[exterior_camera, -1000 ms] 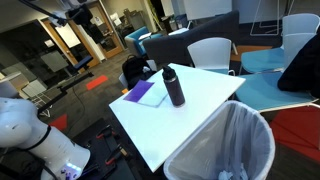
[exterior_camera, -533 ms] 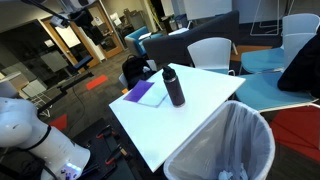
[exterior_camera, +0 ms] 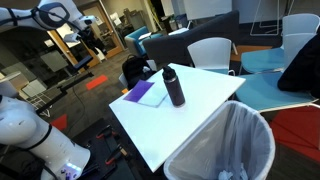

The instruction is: Close the purple book

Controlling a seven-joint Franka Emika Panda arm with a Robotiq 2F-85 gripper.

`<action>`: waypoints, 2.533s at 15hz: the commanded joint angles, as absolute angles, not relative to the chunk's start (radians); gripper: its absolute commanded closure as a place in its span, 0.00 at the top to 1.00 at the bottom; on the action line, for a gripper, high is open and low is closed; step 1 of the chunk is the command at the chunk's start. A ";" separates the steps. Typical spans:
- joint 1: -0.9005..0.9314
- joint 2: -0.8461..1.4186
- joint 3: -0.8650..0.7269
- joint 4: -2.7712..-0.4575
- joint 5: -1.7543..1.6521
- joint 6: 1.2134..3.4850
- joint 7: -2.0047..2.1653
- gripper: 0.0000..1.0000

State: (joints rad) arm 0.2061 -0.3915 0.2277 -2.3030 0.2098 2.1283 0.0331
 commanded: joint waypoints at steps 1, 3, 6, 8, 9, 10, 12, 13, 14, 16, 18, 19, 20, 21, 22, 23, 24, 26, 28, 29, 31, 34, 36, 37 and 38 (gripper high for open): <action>0.215 -0.275 0.328 -2.289 0.142 2.278 0.214 1.00; 0.232 -0.297 0.311 -2.301 0.151 2.256 0.192 1.00; 0.237 -0.253 0.333 -2.299 0.132 2.281 0.236 1.00; 0.235 -0.253 0.329 -2.296 0.132 2.281 0.236 1.00; 0.235 -0.253 0.329 -2.295 0.132 2.281 0.236 1.00; 0.222 -0.224 0.335 -2.277 0.109 2.272 0.277 1.00; 0.197 -0.136 0.367 -2.230 0.020 2.271 0.409 1.00; 0.196 -0.081 0.384 -2.202 -0.031 2.264 0.486 1.00; 0.202 -0.028 0.394 -2.178 -0.078 2.276 0.551 1.00; 0.235 0.091 0.400 -2.108 -0.174 2.266 0.681 1.00; 0.295 0.210 0.380 -2.029 -0.263 2.270 0.781 1.00; 0.333 0.272 0.364 -1.986 -0.307 2.284 0.824 1.00; 0.367 0.325 0.345 -1.943 -0.333 2.292 0.846 1.00; 0.395 0.381 0.333 -1.904 -0.337 2.324 0.814 1.00; 0.420 0.424 0.319 -1.866 -0.332 2.339 0.789 1.00; 0.436 0.468 0.311 -1.834 -0.311 2.375 0.738 1.00; 0.450 0.506 0.301 -1.806 -0.298 2.413 0.696 1.00; 0.479 0.575 0.268 -1.755 -0.286 2.478 0.642 1.00; 0.505 0.633 0.228 -1.703 -0.273 2.493 0.615 1.00; 0.519 0.661 0.206 -1.676 -0.273 2.487 0.604 1.00; 0.545 0.709 0.172 -1.625 -0.277 2.473 0.580 1.00; 0.577 0.772 0.130 -1.556 -0.283 2.465 0.550 1.00; 0.600 0.811 0.103 -1.509 -0.283 2.459 0.536 1.00; 0.613 0.831 0.090 -1.488 -0.285 2.459 0.533 1.00; 0.622 0.848 0.080 -1.469 -0.286 2.461 0.523 1.00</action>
